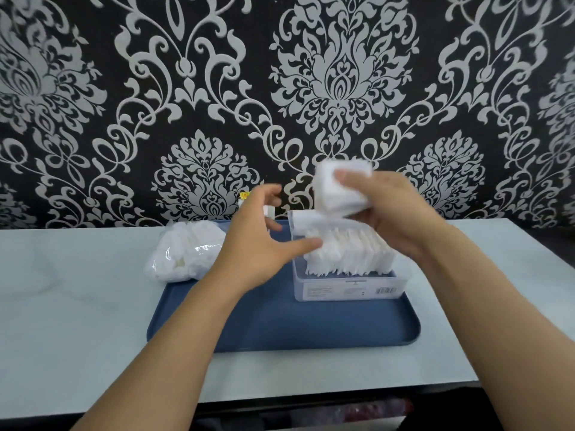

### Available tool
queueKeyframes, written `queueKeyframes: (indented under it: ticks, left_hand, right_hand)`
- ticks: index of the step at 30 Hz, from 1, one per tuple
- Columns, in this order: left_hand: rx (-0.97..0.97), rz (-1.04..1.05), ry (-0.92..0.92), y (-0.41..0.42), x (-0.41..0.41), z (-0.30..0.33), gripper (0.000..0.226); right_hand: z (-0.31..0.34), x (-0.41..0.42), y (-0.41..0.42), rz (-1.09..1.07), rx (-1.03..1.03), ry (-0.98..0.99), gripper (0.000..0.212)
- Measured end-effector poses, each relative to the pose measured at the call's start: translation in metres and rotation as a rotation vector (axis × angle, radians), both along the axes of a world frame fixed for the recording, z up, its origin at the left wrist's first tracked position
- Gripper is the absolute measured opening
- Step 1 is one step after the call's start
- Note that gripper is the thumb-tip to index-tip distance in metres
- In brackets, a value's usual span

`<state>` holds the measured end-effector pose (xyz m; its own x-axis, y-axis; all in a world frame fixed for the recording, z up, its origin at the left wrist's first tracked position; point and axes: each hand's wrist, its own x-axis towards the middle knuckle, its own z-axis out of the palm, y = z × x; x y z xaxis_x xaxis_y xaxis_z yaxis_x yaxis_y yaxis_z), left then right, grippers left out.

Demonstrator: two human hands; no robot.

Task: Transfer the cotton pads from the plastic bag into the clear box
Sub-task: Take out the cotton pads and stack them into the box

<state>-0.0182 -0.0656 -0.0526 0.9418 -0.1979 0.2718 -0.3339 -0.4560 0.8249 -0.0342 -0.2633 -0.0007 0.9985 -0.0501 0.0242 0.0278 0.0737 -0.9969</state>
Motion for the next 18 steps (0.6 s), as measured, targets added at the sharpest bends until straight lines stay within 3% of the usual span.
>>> queueKeyframes:
  ticks: [1, 3, 8, 13, 18]
  left_hand:
    - [0.046, 0.058, -0.005, -0.001, 0.002, -0.006, 0.079]
    - [0.129, 0.081, 0.005, -0.008, 0.005, -0.017, 0.057]
    - [0.276, -0.022, 0.054, -0.023, 0.003, -0.032, 0.038]
    - [0.141, 0.013, 0.337, -0.018, 0.005, -0.033, 0.059]
    - [0.23, -0.008, 0.351, -0.017, -0.001, -0.031, 0.085]
  right_hand:
    - [0.002, 0.004, -0.002, -0.004, 0.205, 0.06, 0.03]
    - [0.003, 0.009, 0.006, 0.082, 0.37, 0.189, 0.04]
    - [-0.017, 0.017, 0.036, 0.235, 0.057, 0.454, 0.026]
    - [-0.031, 0.028, 0.031, 0.226, -0.065, 0.528, 0.041]
    - [-0.045, 0.028, 0.026, 0.057, -0.504, 0.469, 0.043]
